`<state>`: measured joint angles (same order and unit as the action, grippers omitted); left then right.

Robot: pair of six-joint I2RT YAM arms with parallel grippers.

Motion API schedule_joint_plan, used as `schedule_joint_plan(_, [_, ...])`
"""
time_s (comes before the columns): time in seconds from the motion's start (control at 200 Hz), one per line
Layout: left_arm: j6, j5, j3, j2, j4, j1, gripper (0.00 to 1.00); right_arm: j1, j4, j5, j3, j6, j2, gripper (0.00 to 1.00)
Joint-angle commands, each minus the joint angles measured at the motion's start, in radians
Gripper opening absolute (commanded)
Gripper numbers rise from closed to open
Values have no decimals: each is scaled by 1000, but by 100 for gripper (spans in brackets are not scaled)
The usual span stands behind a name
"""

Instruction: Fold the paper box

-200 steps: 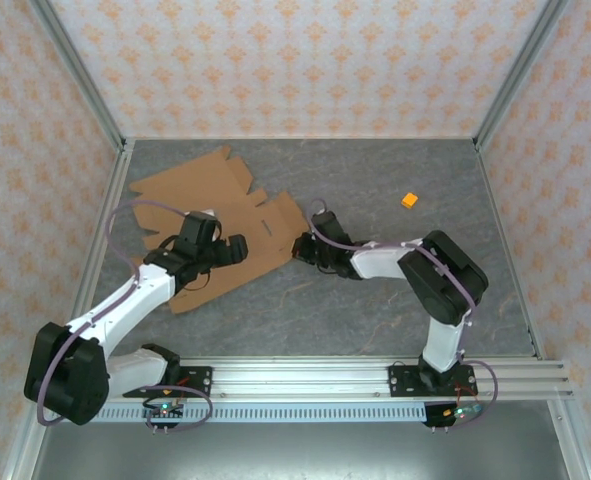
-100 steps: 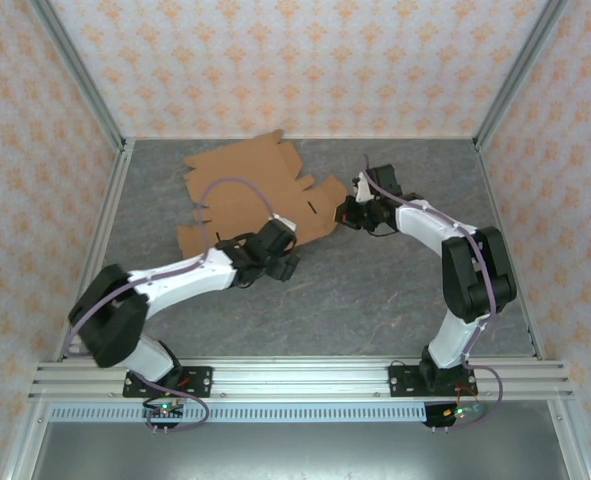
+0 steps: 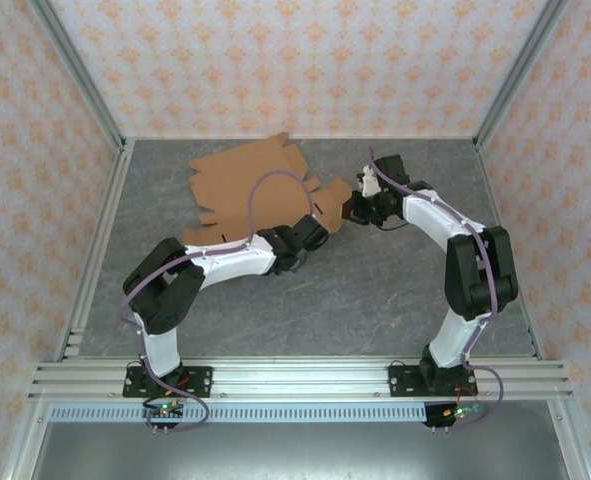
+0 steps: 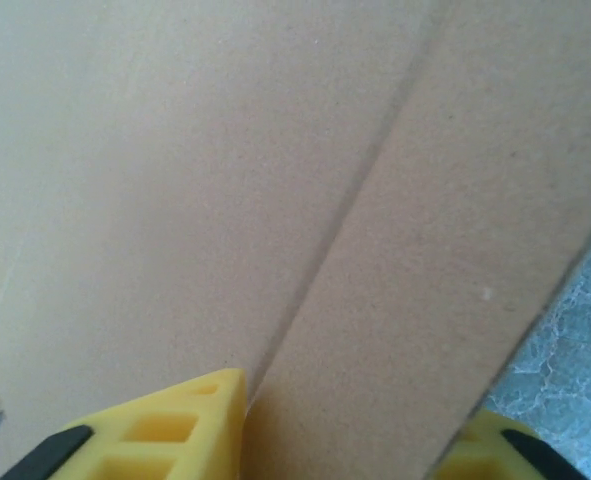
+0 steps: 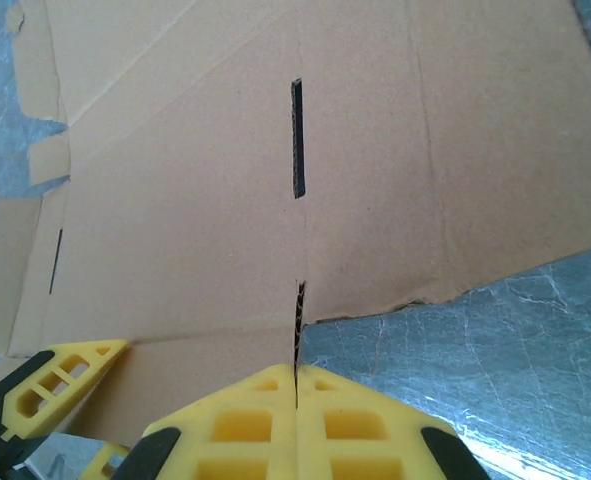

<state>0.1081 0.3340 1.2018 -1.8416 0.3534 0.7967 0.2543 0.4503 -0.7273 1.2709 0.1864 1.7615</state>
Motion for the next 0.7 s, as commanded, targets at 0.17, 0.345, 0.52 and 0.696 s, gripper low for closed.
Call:
schedule_joint_plan(0.17, [-132,30,132,17,155,-2,11,-30,14,37,70,51,-36,39])
schedule_joint_plan(0.345, [-326,-14,322,10,349,-39,6,-67,-46,145,-7,127,-252,59])
schedule_joint_plan(0.52, [-525,-230,490,-14,433,-126,3,-36,-115,247,-195,180,-492,62])
schedule_joint_plan(0.696, [-779,-439,586,-44,372,-185,7,67,-136,320,-322,149,-683,69])
